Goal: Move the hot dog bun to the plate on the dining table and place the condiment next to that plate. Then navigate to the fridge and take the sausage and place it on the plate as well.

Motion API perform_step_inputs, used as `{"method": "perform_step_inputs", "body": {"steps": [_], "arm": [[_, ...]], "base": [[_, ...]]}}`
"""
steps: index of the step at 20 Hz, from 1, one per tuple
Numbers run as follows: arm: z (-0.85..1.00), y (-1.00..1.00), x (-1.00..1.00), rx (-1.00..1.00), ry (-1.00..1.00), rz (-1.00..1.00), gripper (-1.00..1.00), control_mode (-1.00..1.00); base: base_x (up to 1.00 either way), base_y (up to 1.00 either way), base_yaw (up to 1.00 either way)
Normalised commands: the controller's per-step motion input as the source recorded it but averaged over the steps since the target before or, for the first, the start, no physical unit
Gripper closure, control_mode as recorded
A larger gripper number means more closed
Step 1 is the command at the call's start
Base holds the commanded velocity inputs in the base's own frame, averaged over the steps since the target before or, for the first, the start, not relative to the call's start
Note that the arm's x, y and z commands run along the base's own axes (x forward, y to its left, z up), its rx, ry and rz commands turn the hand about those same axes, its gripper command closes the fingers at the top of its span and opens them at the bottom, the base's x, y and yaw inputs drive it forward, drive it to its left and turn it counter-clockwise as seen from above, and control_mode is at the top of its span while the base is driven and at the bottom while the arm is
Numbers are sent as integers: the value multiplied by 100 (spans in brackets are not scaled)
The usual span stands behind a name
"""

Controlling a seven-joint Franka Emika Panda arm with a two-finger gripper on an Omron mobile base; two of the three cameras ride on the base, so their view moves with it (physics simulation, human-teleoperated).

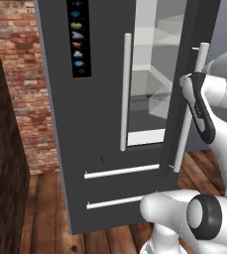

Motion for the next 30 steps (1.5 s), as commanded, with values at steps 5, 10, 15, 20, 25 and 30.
{"method": "perform_step_inputs", "body": {"steps": [5,10,15,20,25,30], "arm": [[18,-3,-94,-7,-13,-1,-100,-100],[8,28,-100,-14,-7,4,-100,-100],[7,83,-79,-28,2,9,-100,-100],[1,100,-5,-40,18,4,-100,-100],[0,99,7,-40,23,1,-100,-100],[0,64,70,-24,34,-1,-100,-100]], "base": [[0,0,0],[0,0,0],[0,0,0],[0,0,0],[0,0,0],[0,0,0]]}}
